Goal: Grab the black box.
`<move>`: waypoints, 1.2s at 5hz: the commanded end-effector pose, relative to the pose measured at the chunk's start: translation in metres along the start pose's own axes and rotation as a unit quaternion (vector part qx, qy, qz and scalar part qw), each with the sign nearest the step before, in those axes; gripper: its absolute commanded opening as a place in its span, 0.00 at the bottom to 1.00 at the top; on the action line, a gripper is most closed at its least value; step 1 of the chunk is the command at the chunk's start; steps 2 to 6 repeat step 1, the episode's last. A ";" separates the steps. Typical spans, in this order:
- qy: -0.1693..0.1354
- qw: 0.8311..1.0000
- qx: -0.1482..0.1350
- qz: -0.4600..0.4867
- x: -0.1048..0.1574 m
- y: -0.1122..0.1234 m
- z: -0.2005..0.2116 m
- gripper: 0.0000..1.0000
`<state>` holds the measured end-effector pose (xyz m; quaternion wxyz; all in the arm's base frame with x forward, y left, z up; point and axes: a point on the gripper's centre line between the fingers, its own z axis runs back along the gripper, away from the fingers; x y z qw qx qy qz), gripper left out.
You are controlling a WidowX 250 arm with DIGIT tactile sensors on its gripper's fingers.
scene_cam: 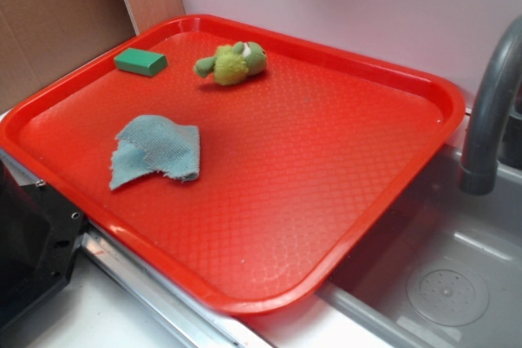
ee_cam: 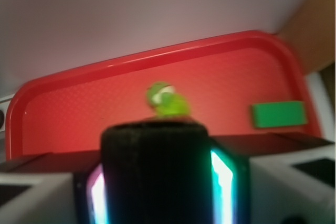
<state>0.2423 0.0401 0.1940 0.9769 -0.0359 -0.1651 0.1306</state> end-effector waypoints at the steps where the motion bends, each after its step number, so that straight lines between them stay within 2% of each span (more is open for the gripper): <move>1: -0.006 0.999 -0.008 -0.031 0.024 0.001 0.016 0.00; 6: -0.006 0.999 -0.008 -0.031 0.024 0.001 0.016 0.00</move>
